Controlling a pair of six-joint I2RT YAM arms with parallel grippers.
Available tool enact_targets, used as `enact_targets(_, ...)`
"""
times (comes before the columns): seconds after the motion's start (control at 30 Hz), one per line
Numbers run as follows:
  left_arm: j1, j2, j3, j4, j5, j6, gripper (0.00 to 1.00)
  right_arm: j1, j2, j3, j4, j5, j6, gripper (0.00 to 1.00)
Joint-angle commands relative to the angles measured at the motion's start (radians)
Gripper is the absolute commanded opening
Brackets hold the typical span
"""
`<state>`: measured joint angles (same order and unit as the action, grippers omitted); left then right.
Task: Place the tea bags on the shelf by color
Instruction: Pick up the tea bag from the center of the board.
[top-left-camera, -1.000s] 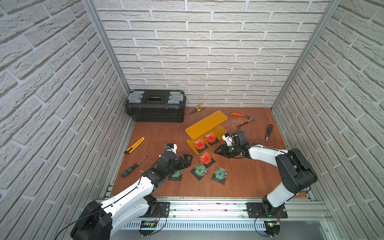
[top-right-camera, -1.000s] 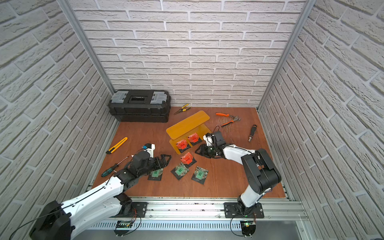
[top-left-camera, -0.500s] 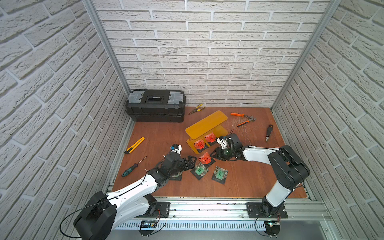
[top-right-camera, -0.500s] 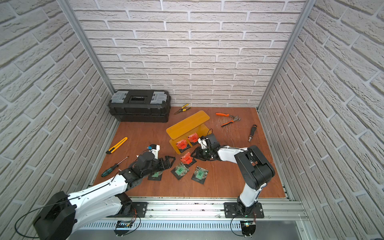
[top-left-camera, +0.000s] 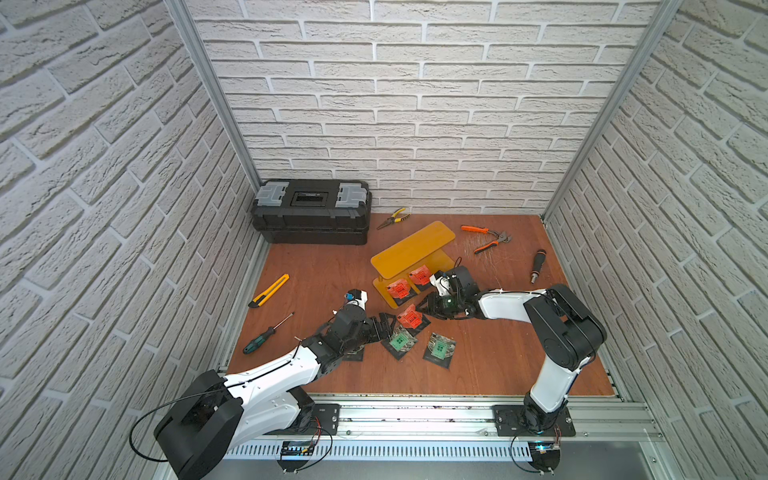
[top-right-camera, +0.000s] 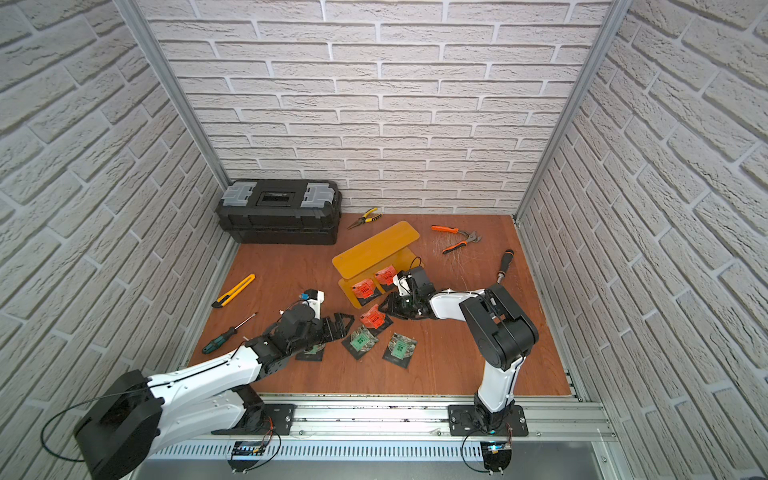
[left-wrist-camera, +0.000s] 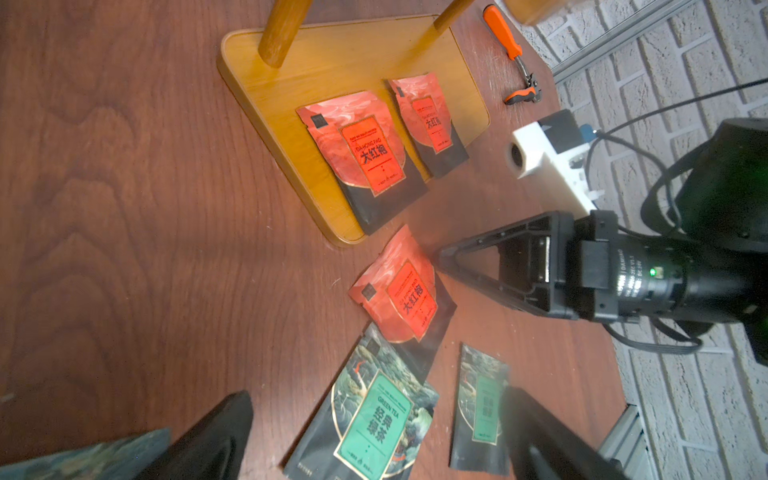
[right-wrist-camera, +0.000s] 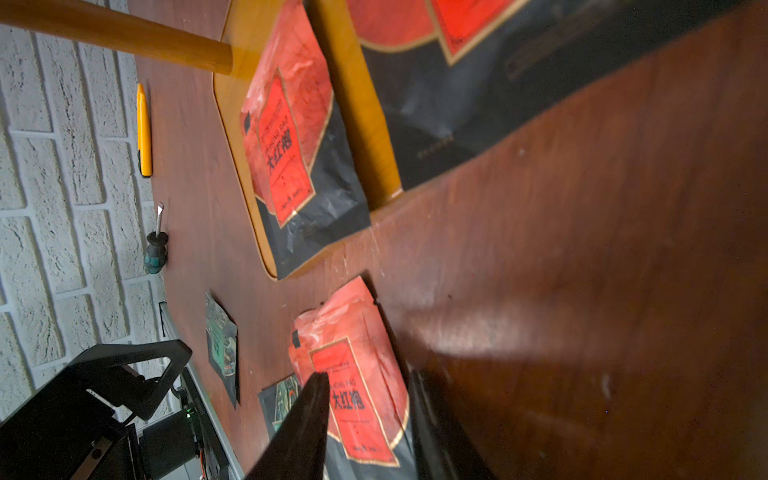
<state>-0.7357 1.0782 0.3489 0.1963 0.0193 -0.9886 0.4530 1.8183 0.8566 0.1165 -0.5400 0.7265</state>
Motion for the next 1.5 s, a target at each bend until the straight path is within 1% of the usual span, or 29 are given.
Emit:
enact_targets(0.0, -0.008, 0.016, 0.019, 0.055, -0.012, 0.007, 0.99, 0.019, 0.029, 0.030, 0.031, -0.022, 0.004, 0.37)
enact_targets(0.23, -0.014, 0.050, 0.031, 0.075, -0.013, 0.007, 0.98, 0.045, 0.065, 0.052, 0.050, -0.050, 0.017, 0.37)
enact_targets(0.47, -0.028, 0.094, 0.048, 0.104, -0.006, 0.008, 0.98, 0.047, 0.037, 0.041, 0.052, -0.026, 0.024, 0.39)
enact_targets(0.6, -0.043, 0.131, 0.060, 0.129, -0.003, 0.008, 0.98, 0.047, 0.009, 0.032, 0.037, -0.004, 0.020, 0.41)
enact_targets(0.97, -0.085, 0.267, 0.127, 0.189, 0.019, 0.008, 0.95, 0.046, -0.100, -0.033, -0.032, 0.071, 0.011, 0.41)
enact_targets(1.47, -0.111, 0.401, 0.196, 0.243, 0.058, 0.005, 0.94, 0.044, -0.246, -0.168, -0.051, 0.103, 0.078, 0.40)
